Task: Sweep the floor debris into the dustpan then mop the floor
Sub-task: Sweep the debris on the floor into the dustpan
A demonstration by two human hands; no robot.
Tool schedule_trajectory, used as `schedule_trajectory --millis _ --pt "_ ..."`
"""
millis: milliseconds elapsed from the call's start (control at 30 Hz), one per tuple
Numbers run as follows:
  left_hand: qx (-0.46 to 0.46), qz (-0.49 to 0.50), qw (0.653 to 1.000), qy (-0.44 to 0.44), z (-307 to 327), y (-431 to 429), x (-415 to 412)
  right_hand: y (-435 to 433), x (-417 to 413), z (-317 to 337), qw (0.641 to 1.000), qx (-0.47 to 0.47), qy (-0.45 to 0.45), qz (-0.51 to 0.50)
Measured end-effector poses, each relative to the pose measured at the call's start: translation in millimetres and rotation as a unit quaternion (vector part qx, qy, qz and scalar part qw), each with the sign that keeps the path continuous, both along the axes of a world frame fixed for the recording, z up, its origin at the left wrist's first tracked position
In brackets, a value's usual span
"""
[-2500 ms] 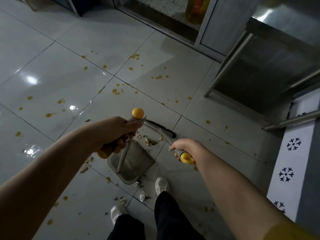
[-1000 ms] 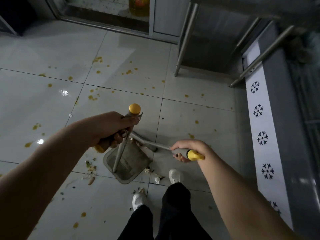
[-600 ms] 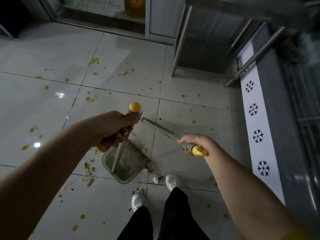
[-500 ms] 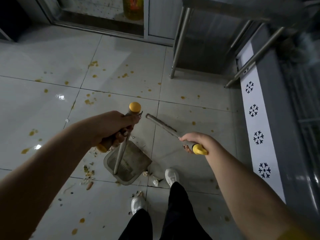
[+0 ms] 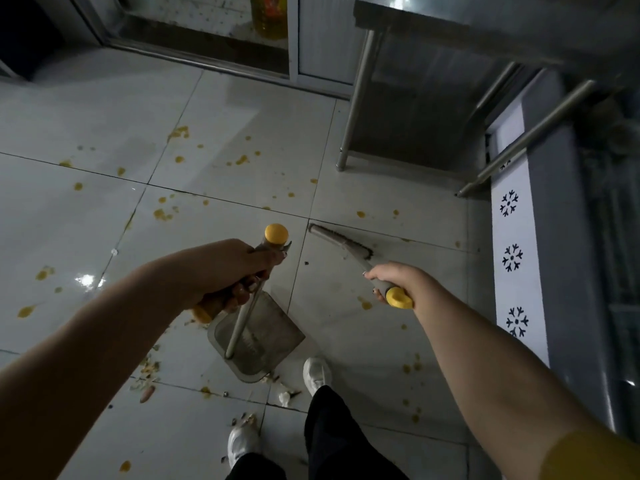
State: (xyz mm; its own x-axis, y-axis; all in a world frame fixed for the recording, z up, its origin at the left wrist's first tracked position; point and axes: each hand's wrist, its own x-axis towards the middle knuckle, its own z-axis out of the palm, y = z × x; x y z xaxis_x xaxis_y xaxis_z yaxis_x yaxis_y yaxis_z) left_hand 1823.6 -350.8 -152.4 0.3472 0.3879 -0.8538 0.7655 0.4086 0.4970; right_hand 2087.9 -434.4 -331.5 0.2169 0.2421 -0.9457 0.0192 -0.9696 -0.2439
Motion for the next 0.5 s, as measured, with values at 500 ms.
schedule_trajectory --millis 500 --pt "-0.007 -0.014 1.000 0.004 -12.1 20.1 64.7 1.1 -15.6 -19.1 0.990 -0.076 0.108 0.047"
